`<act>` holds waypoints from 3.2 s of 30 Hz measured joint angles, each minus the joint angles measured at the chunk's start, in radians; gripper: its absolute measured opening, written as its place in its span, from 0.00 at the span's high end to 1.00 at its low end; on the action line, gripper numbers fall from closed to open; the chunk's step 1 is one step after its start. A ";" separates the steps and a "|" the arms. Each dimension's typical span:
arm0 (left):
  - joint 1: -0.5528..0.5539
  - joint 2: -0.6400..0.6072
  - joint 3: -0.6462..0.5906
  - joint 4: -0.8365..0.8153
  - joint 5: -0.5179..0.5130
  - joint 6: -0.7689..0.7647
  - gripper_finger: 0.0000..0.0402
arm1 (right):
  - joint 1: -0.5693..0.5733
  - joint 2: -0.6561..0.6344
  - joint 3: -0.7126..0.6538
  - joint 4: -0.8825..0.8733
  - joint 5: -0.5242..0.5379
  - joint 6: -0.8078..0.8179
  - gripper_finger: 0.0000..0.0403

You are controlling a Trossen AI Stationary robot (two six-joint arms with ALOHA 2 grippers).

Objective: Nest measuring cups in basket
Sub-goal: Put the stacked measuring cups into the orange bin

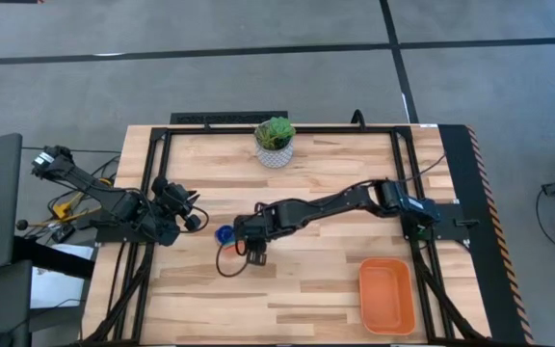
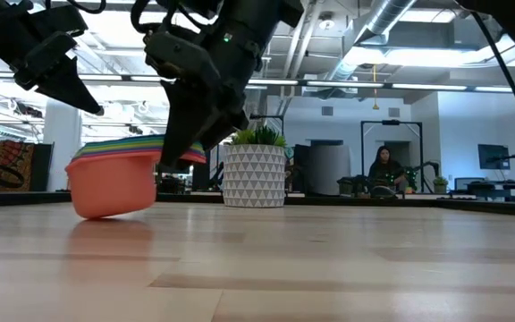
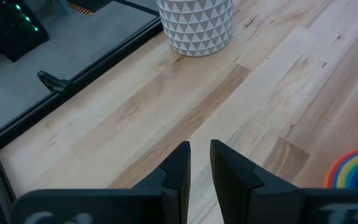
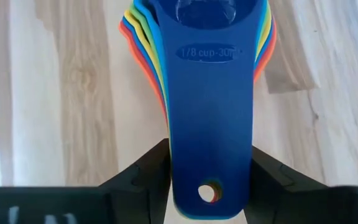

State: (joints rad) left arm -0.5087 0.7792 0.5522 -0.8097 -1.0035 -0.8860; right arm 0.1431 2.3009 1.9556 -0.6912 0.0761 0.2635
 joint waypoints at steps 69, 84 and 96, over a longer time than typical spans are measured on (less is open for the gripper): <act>0.053 0.186 -0.066 0.407 0.140 -0.027 0.87 | -0.047 -0.512 -0.869 0.887 -0.054 -0.100 0.42; -0.136 0.292 -0.067 0.611 -0.067 -0.166 0.87 | -0.045 -0.514 -0.749 0.609 -0.044 -0.168 0.46; -0.148 0.334 -0.067 0.433 -0.126 -0.298 0.87 | -0.121 -0.513 -0.749 0.666 -0.049 -0.317 0.48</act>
State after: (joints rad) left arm -0.6567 1.1128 0.4854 -0.3763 -1.1293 -1.1841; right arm 0.0218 1.7878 1.2071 -0.0256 0.0269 -0.0535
